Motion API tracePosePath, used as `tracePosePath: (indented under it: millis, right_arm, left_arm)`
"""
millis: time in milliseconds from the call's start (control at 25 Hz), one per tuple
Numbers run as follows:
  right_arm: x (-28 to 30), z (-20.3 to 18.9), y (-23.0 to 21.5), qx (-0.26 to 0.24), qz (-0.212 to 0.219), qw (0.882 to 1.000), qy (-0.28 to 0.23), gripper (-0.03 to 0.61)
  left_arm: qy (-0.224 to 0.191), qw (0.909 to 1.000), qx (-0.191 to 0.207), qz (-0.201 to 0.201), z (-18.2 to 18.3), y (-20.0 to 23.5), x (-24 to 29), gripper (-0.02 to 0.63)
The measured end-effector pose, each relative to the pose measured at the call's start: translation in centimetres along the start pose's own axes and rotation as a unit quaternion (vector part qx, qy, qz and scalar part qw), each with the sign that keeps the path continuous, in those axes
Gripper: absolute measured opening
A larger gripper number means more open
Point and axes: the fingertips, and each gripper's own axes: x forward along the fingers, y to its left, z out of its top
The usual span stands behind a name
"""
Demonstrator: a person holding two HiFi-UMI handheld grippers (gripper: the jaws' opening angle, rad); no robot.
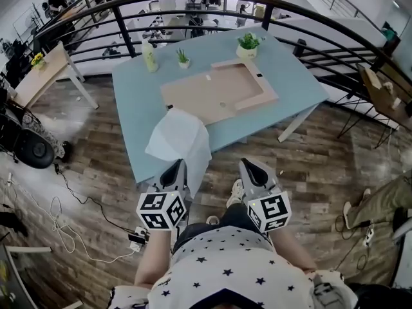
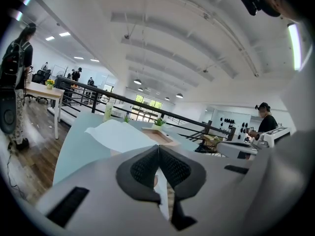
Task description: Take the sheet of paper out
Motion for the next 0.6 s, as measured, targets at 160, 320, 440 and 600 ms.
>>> tracePosePath:
  millis: [160, 320, 440, 600]
  right_arm:
    - [-0.44, -0.37, 0.05, 0.005, 0.003, 1.000, 0.003, 0.006]
    - [-0.68, -0.59, -0.02, 0.010, 0.003, 1.000, 0.000, 0.006]
    - [-0.83, -0.73, -0.10, 0.012, 0.002, 1.000, -0.001, 0.006]
    - [-0.87, -0.69, -0.07, 0.011, 0.001, 1.000, -0.003, 0.006]
  left_arm:
    - [0.001, 1.0000, 0.000, 0.001, -0.29, -0.43, -0.42, 0.003]
    - [0.002, 1.0000, 0.001, 0.001, -0.54, -0.77, -0.65, 0.003]
    - [0.001, 1.0000, 0.002, 0.001, -0.61, -0.95, -0.69, 0.003]
    - [0.001, 1.0000, 0.005, -0.001, -0.49, -0.98, -0.62, 0.003]
